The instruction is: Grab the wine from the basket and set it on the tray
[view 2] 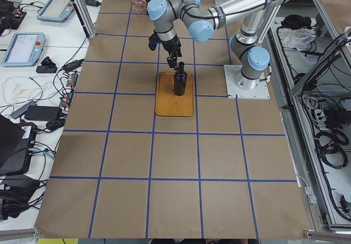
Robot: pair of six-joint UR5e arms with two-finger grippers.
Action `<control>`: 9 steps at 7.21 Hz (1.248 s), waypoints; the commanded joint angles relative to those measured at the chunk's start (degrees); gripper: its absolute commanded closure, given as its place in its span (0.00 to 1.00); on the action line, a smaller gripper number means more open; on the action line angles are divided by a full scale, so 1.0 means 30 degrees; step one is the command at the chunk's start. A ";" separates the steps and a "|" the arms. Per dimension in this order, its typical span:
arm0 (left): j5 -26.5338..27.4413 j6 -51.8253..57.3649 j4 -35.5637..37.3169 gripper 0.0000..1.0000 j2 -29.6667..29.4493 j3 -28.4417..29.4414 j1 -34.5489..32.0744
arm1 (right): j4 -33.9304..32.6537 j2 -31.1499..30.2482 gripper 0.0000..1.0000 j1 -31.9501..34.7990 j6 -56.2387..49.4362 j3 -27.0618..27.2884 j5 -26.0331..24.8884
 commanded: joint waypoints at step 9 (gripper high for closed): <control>-0.2475 -0.7415 -0.0056 0.00 0.1587 0.2581 -0.7648 | -0.0108 0.0001 0.00 -0.0058 0.0000 0.0001 0.0020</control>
